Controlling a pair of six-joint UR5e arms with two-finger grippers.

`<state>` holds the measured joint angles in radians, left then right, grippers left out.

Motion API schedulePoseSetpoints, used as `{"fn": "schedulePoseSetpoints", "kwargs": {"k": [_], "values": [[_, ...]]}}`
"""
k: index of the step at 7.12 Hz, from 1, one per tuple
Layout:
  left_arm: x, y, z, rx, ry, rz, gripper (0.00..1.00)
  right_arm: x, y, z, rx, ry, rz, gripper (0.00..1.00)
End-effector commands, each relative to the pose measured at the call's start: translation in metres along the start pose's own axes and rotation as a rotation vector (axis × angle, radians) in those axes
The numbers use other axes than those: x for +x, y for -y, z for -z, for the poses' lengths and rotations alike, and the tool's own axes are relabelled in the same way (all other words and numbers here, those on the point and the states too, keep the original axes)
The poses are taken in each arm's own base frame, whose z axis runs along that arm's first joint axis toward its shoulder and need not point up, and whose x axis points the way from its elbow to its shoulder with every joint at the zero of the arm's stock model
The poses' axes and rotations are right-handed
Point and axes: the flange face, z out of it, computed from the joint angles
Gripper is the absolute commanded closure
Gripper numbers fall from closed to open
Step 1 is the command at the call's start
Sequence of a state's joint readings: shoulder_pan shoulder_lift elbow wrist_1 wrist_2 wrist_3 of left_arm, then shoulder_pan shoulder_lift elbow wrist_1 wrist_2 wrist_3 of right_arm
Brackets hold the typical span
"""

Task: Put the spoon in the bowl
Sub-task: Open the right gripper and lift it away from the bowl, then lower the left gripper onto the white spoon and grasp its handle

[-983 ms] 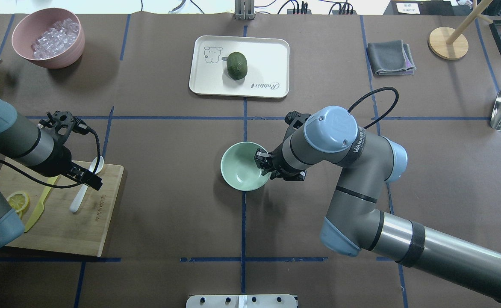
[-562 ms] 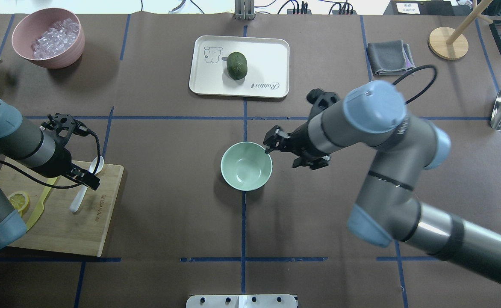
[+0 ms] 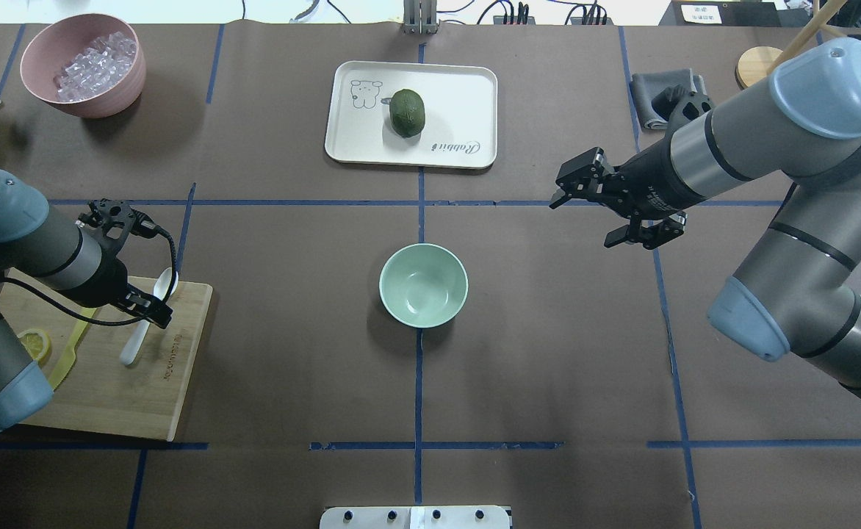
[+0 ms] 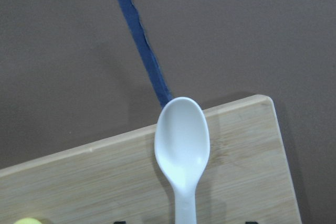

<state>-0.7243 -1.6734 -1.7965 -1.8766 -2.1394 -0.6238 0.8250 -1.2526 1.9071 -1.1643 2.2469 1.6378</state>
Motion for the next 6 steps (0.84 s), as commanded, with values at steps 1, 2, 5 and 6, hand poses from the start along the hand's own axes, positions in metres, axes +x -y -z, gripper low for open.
{"fn": "schedulePoseSetpoints", "kwargs": {"k": [1,2,5,6], "values": [[0.0012,0.0012,0.0004,0.001,0.0,-0.002,0.35,0.0098,0.0033,0.002,0.003,-0.008,-0.005,0.01],[-0.0008,0.0016,0.0001,0.01,0.015,-0.001,0.42,0.0146,0.0041,0.0004,0.005,-0.014,-0.009,0.01],[-0.0004,0.0016,-0.0041,0.023,0.045,-0.01,0.43,0.0182,0.0052,-0.0015,0.008,-0.021,-0.012,0.01],[0.0053,0.0011,-0.0073,0.018,0.041,-0.016,0.44,0.0173,0.0037,-0.0024,0.006,-0.02,-0.009,0.01]]}}
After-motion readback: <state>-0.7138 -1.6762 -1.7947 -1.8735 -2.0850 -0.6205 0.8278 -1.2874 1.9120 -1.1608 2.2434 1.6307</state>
